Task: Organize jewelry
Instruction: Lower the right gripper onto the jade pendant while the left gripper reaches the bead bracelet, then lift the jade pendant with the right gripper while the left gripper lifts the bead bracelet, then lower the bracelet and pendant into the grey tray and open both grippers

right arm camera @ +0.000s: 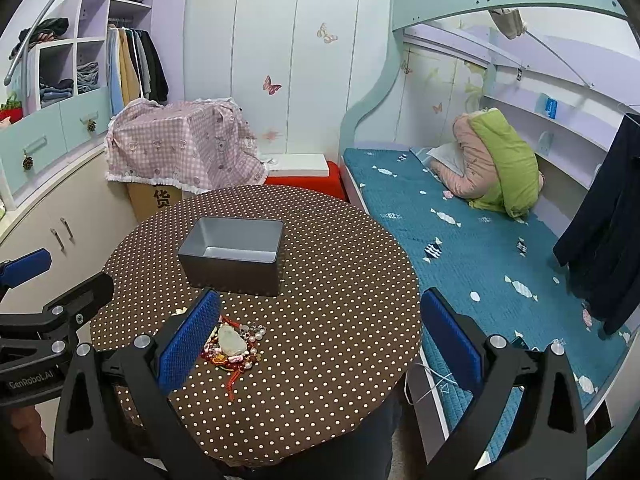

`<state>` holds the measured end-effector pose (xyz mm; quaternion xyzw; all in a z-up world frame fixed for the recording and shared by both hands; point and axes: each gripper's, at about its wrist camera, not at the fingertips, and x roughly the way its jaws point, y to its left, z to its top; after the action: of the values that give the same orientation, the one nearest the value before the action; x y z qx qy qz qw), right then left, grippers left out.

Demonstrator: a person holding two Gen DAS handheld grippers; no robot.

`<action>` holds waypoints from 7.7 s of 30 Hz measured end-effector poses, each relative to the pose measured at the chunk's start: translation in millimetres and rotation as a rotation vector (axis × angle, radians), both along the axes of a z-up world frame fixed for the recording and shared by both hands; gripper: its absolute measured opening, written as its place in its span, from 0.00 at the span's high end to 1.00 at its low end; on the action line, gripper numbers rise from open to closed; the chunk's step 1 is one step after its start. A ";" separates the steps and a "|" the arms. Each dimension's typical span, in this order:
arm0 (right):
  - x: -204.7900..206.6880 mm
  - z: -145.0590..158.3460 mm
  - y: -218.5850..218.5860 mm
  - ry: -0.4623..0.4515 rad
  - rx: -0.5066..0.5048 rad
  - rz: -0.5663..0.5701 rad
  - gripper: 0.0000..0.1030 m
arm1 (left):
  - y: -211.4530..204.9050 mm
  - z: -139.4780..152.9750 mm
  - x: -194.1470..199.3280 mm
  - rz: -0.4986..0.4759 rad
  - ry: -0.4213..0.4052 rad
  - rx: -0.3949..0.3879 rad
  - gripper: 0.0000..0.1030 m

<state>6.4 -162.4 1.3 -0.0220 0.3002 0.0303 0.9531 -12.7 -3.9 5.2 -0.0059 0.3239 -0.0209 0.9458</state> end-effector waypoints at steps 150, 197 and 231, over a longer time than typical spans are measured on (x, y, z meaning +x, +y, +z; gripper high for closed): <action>114.0 -127.6 51.6 0.408 0.082 0.253 0.91 | 60.5 -101.9 116.4 -0.319 0.246 -0.428 0.91; 194.6 -101.5 70.1 0.366 0.119 0.368 0.91 | 16.9 -115.0 236.4 -0.230 0.259 -0.212 0.88; 176.4 -79.6 71.9 0.348 0.105 0.295 0.68 | 56.9 -78.9 179.9 -0.154 0.173 -0.168 0.58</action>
<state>182.8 -90.5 -78.2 -0.0103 0.4517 0.1880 0.8721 167.2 53.0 -73.7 -0.0618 0.4007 -0.1198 0.9062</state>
